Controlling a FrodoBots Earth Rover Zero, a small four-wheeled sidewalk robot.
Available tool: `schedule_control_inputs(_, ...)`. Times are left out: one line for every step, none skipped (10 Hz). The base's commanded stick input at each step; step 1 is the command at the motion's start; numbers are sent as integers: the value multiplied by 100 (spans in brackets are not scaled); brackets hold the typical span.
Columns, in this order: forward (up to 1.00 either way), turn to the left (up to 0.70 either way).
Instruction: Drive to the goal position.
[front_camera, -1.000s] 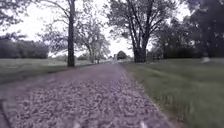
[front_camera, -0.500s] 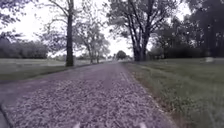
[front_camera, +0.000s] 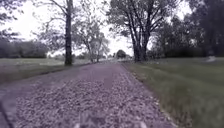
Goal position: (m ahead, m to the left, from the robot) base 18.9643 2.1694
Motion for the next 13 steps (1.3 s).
schedule_control_inputs(70, 0)
schedule_control_inputs(70, 0)
schedule_control_inputs(70, 0)
schedule_control_inputs(70, 0)
schedule_control_inputs(70, 0)
schedule_control_inputs(70, 0)
schedule_control_inputs(70, 0)
schedule_control_inputs(70, 0)
schedule_control_inputs(70, 0)
schedule_control_inputs(70, 0)
schedule_control_inputs(70, 0)
schedule_control_inputs(70, 0)
schedule_control_inputs(70, 0)
